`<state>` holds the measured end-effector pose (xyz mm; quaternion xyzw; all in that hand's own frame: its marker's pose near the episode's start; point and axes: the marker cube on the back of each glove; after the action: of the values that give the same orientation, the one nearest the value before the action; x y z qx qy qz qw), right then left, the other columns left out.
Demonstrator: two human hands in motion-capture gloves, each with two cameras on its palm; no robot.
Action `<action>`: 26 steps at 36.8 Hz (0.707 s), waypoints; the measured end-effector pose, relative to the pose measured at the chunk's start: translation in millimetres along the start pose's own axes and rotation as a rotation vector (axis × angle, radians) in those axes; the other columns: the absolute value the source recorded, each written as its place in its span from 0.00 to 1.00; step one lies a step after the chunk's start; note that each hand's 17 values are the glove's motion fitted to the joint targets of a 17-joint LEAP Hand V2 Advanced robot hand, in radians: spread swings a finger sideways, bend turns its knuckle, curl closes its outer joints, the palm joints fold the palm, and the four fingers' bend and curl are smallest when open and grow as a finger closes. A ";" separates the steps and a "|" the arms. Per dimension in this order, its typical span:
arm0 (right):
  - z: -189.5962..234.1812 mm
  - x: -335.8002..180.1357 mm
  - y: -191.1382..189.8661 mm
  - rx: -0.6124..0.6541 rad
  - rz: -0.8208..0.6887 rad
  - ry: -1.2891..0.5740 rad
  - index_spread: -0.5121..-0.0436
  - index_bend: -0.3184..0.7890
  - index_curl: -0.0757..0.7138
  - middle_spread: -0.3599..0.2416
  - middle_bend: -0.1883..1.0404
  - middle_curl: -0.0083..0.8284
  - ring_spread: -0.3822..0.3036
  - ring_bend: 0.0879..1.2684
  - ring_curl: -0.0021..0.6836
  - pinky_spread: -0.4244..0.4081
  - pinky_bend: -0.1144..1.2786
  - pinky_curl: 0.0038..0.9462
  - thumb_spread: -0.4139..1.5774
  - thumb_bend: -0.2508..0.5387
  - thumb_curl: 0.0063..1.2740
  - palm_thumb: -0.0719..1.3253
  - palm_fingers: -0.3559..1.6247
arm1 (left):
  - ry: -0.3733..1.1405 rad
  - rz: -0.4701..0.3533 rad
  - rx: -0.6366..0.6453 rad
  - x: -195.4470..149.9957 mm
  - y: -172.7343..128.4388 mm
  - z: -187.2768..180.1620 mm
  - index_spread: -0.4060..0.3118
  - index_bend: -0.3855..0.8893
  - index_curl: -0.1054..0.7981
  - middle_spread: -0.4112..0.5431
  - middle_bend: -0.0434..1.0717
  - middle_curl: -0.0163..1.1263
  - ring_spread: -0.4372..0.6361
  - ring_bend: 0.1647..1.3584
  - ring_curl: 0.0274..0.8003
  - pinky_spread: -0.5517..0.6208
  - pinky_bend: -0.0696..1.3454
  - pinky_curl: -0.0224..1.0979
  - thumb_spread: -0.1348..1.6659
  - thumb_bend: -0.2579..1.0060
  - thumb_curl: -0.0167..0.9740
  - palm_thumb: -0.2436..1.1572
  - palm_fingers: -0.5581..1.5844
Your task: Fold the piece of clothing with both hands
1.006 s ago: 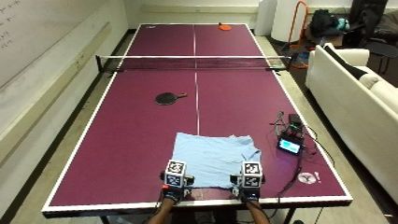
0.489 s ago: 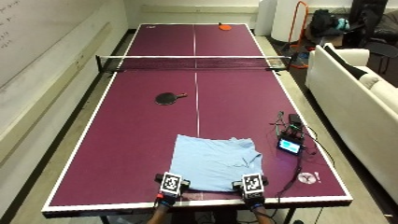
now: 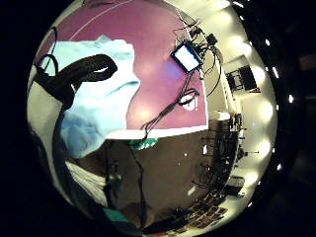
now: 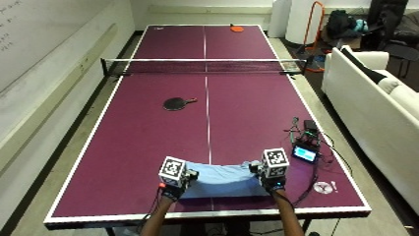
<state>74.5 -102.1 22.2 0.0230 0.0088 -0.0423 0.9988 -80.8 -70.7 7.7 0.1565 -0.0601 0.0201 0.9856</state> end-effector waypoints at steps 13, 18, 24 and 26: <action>-10.2 -24.4 -111.2 -0.160 0.112 0.245 0.37 0.35 0.41 0.15 0.53 0.57 0.17 0.59 0.67 0.13 0.44 0.42 0.83 0.47 0.22 0.74 0.81 | 0.090 -0.023 -0.260 24.0 -70.6 16.6 0.11 0.43 0.57 0.06 0.41 0.46 0.04 0.46 0.52 0.20 0.23 0.39 0.79 0.26 0.31 0.69 0.85; 13.5 -22.0 -111.2 -0.223 0.143 0.156 0.36 0.34 0.39 0.15 0.55 0.58 0.18 0.60 0.68 0.12 0.45 0.42 0.83 0.46 0.21 0.75 0.80 | 0.030 -0.056 -0.047 15.8 -90.1 38.9 0.12 0.43 0.57 0.06 0.42 0.46 0.04 0.46 0.53 0.20 0.23 0.39 0.79 0.26 0.31 0.71 0.85; 17.8 -0.8 -61.8 -0.271 0.294 0.053 0.37 0.37 0.39 0.19 0.48 0.56 0.22 0.50 0.66 0.42 0.39 0.43 0.82 0.35 0.21 0.67 0.52 | 0.063 -0.082 0.112 15.1 -78.1 42.8 0.23 0.36 0.51 0.12 0.25 0.43 0.09 0.47 0.54 0.29 0.27 0.42 0.79 0.24 0.31 0.71 0.64; 16.0 0.5 -44.8 -0.203 0.342 0.020 0.37 0.38 0.40 0.22 0.45 0.55 0.27 0.43 0.64 0.50 0.39 0.43 0.82 0.30 0.21 0.64 0.45 | 0.063 -0.082 0.088 17.3 -66.9 43.1 0.25 0.38 0.51 0.15 0.20 0.44 0.11 0.47 0.56 0.33 0.29 0.44 0.78 0.23 0.31 0.70 0.60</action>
<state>71.4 -147.5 36.1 -0.0763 0.0189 0.1294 0.9885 -64.6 -147.3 30.1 0.2011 -0.0215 -0.0128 0.9793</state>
